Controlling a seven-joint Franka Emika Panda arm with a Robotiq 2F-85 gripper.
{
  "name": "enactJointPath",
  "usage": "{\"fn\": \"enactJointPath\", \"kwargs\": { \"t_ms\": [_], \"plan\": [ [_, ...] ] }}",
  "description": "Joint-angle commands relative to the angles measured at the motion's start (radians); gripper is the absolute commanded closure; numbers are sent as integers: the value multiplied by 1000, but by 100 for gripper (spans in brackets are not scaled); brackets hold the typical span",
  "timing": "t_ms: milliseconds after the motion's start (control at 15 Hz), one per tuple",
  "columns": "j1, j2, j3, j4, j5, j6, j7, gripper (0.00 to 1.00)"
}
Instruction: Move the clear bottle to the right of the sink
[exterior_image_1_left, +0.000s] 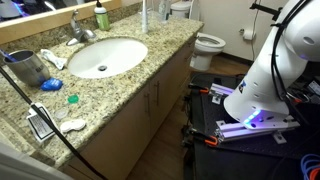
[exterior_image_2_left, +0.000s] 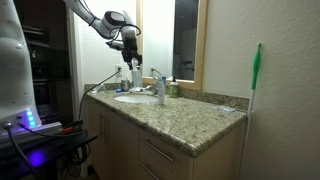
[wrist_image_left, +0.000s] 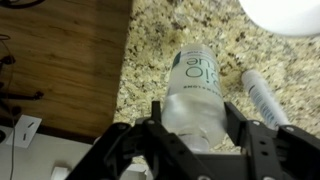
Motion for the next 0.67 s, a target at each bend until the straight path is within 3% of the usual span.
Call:
{"fn": "enactJointPath", "kwargs": {
  "t_ms": [0,67,133,267,333,600],
  "plan": [
    [-59,219,-79,161,-26,82,93,63],
    [-59,276,-101,209,-15,76,128,63],
    [-30,172,-95,102,-14,75,78,38],
    [-36,257,-130,169,-12,81,100,38],
    [-35,279,-134,188,-10,81,106,63],
    [-33,391,-155,260,55,94,291,63]
  ]
}}
